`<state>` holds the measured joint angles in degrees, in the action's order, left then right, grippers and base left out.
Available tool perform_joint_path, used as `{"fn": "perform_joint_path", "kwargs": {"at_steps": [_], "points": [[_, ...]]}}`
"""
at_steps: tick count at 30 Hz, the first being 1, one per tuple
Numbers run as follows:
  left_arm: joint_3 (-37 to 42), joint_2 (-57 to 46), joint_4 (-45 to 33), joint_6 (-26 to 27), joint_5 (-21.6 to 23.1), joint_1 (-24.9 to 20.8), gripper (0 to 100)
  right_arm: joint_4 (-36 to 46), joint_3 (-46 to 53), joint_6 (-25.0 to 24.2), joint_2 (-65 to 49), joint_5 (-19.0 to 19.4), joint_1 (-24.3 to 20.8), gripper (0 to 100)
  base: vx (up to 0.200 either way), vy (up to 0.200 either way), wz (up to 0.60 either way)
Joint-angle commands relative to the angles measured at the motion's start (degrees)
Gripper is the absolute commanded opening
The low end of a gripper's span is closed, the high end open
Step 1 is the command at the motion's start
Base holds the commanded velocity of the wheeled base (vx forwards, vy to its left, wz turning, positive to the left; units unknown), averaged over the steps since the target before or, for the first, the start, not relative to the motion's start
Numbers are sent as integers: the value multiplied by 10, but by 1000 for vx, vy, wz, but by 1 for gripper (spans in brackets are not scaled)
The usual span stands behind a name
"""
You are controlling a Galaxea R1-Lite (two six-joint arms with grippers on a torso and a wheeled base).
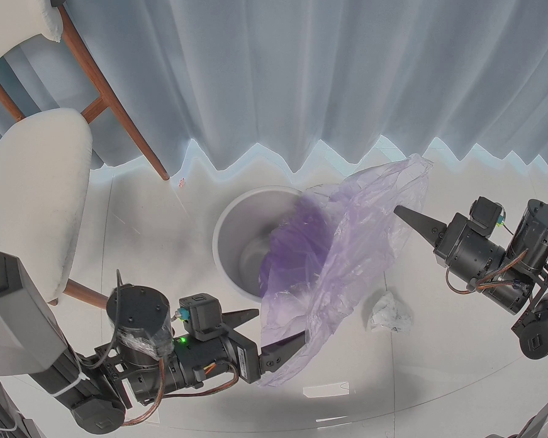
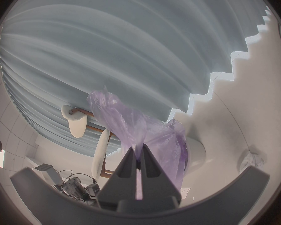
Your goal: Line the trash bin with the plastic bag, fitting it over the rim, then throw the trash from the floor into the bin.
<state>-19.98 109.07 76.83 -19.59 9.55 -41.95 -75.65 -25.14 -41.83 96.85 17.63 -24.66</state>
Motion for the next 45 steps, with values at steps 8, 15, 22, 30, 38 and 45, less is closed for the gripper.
{"fn": "perform_joint_path", "kwargs": {"at_steps": [8, 15, 22, 30, 38, 45], "points": [[22, 109, 83, 3, -18, -46, 100, -1, -1, 0, 1, 0, -3, 0, 0, 0, 0], [-5, 165, 117, -1, -51, -45, 100, -20, -1, -7, -14, 0, -14, 0, 0, 0, 0], [-31, 154, 117, -3, -52, -31, 100, -34, -1, -12, -19, 0, -17, 0, 0, 0, 0], [-56, 149, 118, -4, -46, -34, 100, -34, 0, -41, -25, 0, -35, 0, 0, 0, 0], [-56, 145, 118, -15, -46, -38, 0, -34, 1, -49, -23, 0, -38, 0, 0, 0, 0], [-58, 76, 117, -41, -45, -23, 0, -34, 0, -49, -19, 0, -34, 0, 0, 0, 0]]}}
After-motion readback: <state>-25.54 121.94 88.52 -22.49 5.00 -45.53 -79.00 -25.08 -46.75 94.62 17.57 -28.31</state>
